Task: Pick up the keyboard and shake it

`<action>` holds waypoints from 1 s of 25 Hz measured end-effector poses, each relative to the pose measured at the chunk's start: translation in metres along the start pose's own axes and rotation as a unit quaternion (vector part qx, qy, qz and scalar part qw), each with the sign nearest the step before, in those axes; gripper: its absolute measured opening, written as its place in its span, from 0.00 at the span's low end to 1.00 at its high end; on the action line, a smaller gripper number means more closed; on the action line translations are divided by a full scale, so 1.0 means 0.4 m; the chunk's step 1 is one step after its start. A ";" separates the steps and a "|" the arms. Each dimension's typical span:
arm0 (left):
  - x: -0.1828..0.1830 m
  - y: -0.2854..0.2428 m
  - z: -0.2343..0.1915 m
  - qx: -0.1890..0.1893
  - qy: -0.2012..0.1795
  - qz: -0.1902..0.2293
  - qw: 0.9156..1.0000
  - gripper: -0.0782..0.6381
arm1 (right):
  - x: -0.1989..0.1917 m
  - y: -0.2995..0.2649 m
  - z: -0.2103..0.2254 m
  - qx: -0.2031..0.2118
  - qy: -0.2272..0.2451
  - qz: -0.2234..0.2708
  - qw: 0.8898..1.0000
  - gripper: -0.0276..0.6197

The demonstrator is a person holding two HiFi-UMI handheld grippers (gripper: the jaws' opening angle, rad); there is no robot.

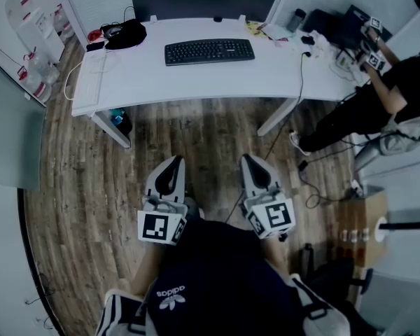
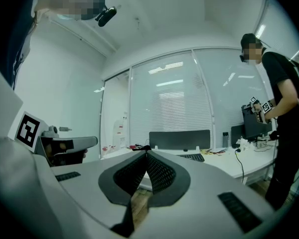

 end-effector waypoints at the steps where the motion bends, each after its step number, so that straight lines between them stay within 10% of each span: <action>1: 0.000 -0.014 -0.008 0.002 0.005 0.001 1.000 0.13 | -0.002 -0.012 0.007 -0.001 -0.003 -0.004 1.000 0.05; 25: -0.008 -0.427 -0.325 -0.027 0.019 -0.031 0.999 0.13 | 0.000 -0.422 0.150 -0.039 -0.002 -0.049 0.998 0.05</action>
Point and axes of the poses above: the fingertips, and each gripper's own axes: y backward along the fingers, z to its right, x out of its top, the point moved 7 cm from there along y, backward along the fingers
